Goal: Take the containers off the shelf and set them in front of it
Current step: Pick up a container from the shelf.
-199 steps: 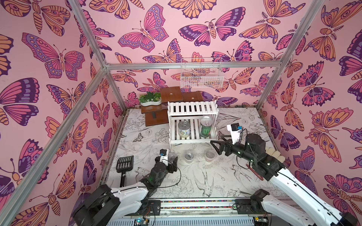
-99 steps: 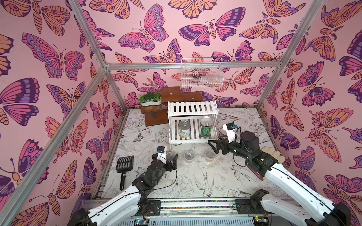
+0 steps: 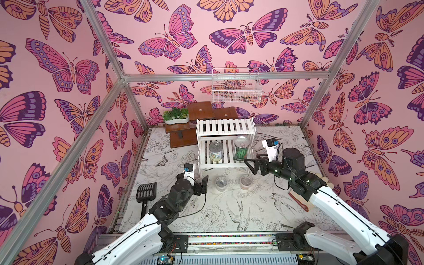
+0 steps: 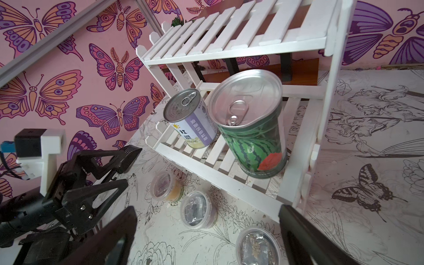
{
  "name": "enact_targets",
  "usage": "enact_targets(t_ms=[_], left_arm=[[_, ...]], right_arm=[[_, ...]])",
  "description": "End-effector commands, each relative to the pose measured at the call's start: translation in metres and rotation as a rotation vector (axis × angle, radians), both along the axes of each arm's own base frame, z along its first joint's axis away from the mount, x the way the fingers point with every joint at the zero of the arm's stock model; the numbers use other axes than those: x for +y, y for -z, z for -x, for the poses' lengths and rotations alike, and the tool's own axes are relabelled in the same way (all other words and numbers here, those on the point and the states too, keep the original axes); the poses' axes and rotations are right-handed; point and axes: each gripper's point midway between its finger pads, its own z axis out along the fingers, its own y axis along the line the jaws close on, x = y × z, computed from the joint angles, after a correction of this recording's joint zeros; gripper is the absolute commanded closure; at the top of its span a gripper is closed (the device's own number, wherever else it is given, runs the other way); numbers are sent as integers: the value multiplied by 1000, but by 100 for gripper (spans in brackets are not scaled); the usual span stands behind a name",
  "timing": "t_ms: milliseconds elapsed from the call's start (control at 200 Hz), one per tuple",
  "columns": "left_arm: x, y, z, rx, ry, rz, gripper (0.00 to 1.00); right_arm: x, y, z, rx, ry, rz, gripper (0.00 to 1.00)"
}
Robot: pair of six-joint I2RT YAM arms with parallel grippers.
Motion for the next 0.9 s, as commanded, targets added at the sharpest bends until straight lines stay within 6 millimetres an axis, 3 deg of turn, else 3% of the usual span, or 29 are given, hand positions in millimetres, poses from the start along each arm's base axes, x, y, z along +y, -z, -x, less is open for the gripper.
enact_targets(t_ms=[0, 280, 681, 896], left_arm=[[-2, -12, -3, 9, 19, -22, 0], [-6, -49, -11, 9, 59, -25, 0], [10, -60, -31, 136, 93, 41, 1], [16, -62, -38, 166, 121, 96, 1]], right_arm=[[-6, -3, -1, -6, -3, 20, 1], [-18, -3, -19, -22, 42, 62, 1], [4, -4, -62, -91, 1, 137, 1], [16, 6, -82, -118, -6, 201, 1]])
